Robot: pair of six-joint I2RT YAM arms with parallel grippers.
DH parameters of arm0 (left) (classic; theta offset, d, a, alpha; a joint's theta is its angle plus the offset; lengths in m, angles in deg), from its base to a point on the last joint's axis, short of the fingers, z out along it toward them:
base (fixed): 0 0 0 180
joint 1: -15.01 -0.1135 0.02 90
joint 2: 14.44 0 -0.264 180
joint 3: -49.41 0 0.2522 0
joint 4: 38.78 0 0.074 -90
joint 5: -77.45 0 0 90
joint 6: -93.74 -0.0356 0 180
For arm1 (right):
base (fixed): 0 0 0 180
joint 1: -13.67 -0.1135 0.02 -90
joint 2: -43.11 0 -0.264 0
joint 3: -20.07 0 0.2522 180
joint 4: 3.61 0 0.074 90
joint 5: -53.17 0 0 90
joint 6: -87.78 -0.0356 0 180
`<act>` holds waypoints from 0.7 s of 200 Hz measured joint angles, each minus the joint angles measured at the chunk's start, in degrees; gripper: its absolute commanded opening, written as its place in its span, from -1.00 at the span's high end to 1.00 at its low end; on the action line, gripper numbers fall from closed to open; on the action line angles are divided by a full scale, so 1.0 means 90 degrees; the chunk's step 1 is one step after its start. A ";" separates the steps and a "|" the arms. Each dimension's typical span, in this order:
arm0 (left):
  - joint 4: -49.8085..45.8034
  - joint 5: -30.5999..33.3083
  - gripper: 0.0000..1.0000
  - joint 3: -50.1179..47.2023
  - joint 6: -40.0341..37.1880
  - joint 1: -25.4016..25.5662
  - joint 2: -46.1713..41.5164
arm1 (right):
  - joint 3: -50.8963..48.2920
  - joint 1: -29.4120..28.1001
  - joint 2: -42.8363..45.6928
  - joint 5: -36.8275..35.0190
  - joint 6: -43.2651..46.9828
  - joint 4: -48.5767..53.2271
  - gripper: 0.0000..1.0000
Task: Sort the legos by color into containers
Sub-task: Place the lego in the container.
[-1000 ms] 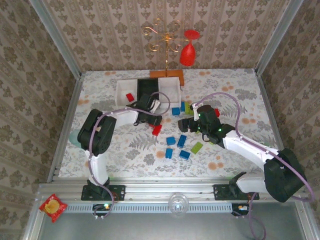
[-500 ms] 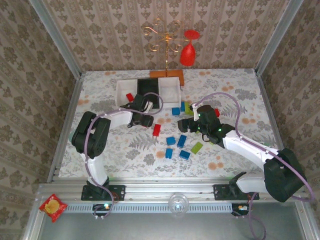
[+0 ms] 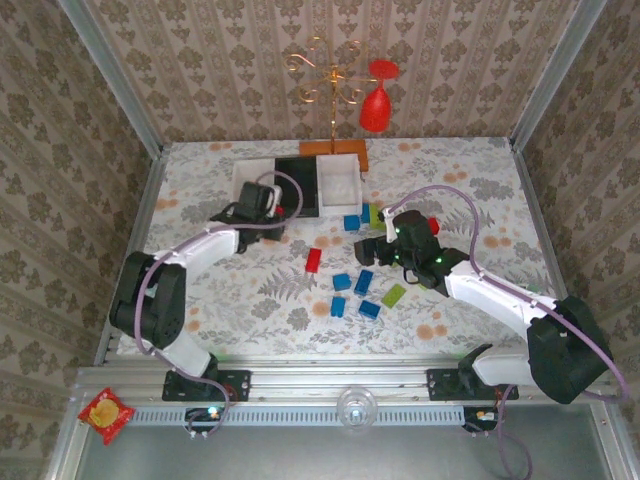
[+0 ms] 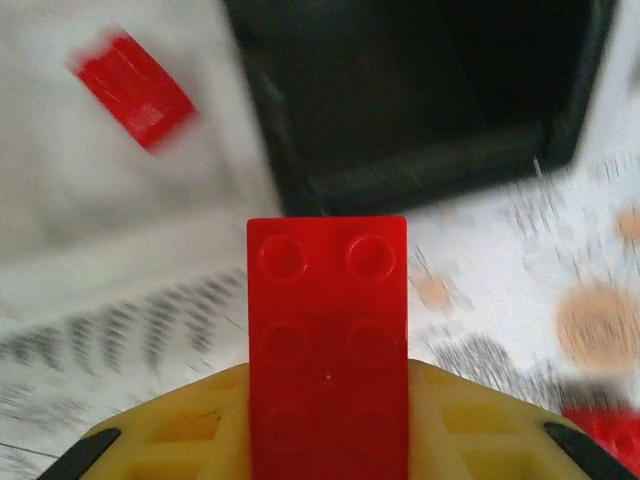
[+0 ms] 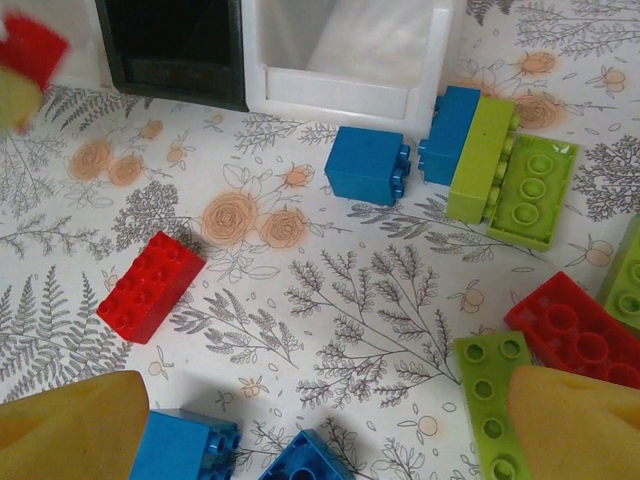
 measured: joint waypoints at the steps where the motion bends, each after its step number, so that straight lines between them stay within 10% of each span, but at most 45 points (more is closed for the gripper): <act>1: 0.0005 0.0007 0.36 0.0015 0.0002 -0.0017 0.0000 | 0.0000 -0.0005 -0.0005 0.0005 0.0000 -0.0002 -0.88; 88: -0.0073 0.0597 0.00 0.2375 -0.0015 -0.0984 0.2140 | 0.0000 -0.0197 -0.0112 0.0070 0.0000 -0.0046 -0.88; 140: -0.0124 0.0952 -0.37 0.1741 0.0017 -0.0736 0.1163 | 0.0007 -0.0226 -0.0202 0.0068 0.0007 -0.0061 -0.88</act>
